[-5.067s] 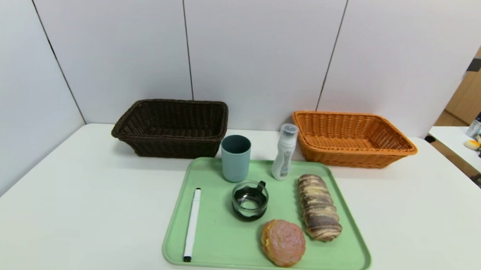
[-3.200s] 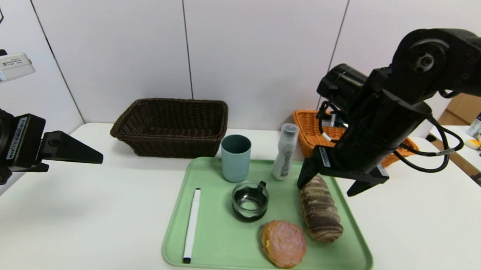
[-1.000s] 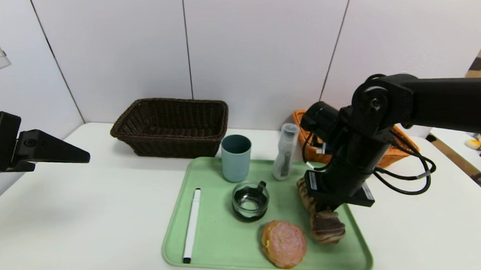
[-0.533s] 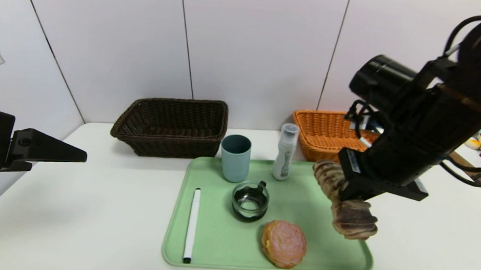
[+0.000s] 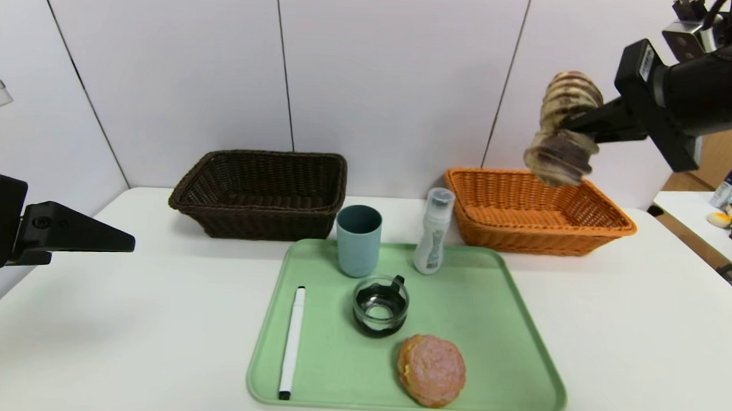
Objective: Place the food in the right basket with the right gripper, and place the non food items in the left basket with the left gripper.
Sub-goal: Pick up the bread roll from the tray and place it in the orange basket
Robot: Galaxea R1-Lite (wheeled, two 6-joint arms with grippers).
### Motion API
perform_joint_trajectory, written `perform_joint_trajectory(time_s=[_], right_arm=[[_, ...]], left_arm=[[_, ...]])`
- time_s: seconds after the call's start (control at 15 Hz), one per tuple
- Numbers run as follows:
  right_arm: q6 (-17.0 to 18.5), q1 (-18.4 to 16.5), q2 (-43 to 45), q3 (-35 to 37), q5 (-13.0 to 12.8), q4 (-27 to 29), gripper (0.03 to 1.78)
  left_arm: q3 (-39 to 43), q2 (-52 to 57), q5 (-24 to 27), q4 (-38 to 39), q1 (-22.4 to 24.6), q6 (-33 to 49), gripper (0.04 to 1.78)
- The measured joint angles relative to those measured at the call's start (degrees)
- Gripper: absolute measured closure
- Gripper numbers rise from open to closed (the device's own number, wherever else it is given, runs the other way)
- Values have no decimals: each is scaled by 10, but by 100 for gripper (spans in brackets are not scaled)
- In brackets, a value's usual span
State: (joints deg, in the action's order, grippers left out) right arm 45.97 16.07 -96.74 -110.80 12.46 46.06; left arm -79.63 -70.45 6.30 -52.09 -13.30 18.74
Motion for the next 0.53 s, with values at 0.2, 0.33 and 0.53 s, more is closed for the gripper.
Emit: perform_joint_trajectory(time_s=[0.2, 0.33, 0.53], right_arm=[[165, -58, -70, -5, 11, -140, 174], [267, -73, -110, -6, 16, -202, 174], [374, -85, -159, -6, 15, -222, 174]], left_arm=[[0, 3, 0, -2, 1, 1, 13], [6, 7, -1, -2, 1, 1, 13], [22, 11, -2, 1, 2, 2, 13]])
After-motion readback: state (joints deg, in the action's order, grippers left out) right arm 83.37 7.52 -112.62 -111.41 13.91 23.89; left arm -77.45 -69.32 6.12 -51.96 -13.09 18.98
